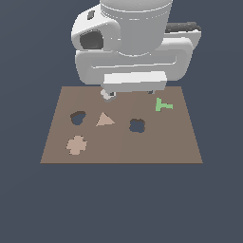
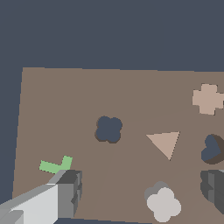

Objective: Insert a designated object into the corresponding slot on a board.

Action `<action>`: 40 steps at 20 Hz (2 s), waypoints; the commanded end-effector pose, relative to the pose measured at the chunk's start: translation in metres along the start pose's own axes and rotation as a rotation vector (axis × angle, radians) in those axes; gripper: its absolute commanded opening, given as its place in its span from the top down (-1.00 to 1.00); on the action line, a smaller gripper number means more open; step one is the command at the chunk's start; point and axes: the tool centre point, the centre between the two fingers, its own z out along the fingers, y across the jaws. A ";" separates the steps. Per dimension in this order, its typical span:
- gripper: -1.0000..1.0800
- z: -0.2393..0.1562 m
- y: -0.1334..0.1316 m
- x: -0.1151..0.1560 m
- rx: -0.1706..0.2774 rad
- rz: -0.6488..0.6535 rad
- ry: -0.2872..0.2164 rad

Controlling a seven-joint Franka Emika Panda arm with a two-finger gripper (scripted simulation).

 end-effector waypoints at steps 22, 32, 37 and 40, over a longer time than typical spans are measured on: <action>-0.92 0.095 0.049 -0.098 -0.008 -0.453 -0.048; -0.92 0.117 0.068 -0.116 -0.011 -0.559 -0.059; -0.92 0.119 0.070 -0.117 -0.011 -0.563 -0.061; -0.92 0.122 0.070 -0.117 -0.012 -0.564 -0.061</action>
